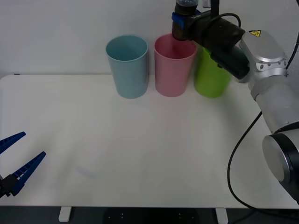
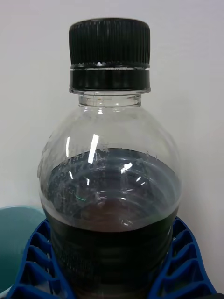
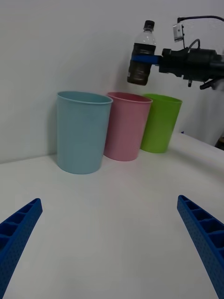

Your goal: Grasp the object on the table and drop it into the matching bin: aluminum can to the light blue bin, PET bottle to the pink bin.

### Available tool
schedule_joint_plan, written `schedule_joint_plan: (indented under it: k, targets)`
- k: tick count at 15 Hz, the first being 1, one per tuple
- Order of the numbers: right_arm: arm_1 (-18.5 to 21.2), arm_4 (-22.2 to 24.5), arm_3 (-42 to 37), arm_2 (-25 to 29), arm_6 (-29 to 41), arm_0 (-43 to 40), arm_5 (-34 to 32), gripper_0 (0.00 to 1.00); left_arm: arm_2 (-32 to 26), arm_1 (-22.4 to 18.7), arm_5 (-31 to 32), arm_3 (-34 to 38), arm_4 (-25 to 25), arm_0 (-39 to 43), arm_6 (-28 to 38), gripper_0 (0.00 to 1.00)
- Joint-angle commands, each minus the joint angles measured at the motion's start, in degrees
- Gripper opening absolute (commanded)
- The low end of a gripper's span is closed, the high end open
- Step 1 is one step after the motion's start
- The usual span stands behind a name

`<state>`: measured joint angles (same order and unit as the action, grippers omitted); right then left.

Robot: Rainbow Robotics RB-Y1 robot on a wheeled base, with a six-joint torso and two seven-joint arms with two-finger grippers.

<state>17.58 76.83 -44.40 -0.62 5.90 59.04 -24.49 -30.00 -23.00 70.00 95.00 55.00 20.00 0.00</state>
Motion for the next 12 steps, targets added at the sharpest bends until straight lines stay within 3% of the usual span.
schedule_joint_plan:
  k: [1,5,6,7,8,9,12]
  targets:
    - [-0.8,-0.01,0.36,-1.49,-0.36,0.29,1.99,0.0,0.0,0.0,0.0,0.0,0.0,0.0,0.0,1.0]
    - [-0.88,-0.01,0.45,-1.49,-0.63,0.29,1.9,0.0,0.0,0.0,0.0,0.0,0.0,0.0,0.0,1.0]
    - [-0.88,-0.19,0.45,-1.49,-0.72,0.29,1.9,0.06,0.0,0.0,0.0,0.0,0.0,0.0,0.0,1.0]
    - [-0.97,-0.19,0.45,-1.4,-0.89,0.38,1.99,0.23,0.0,0.0,0.0,0.0,0.0,0.0,0.0,1.0]
    - [-0.88,-0.19,0.36,-1.31,-1.51,0.38,1.99,0.65,0.0,0.0,0.0,0.0,0.0,0.0,0.0,1.0]
    - [-0.88,-0.19,0.28,-1.22,-1.95,0.38,1.9,0.97,0.0,0.0,0.0,0.0,0.0,0.0,0.0,1.0]
    - [-0.88,-0.28,0.28,-0.87,-3.0,0.38,1.37,1.0,0.0,0.0,0.0,0.0,0.0,0.0,0.0,1.0]
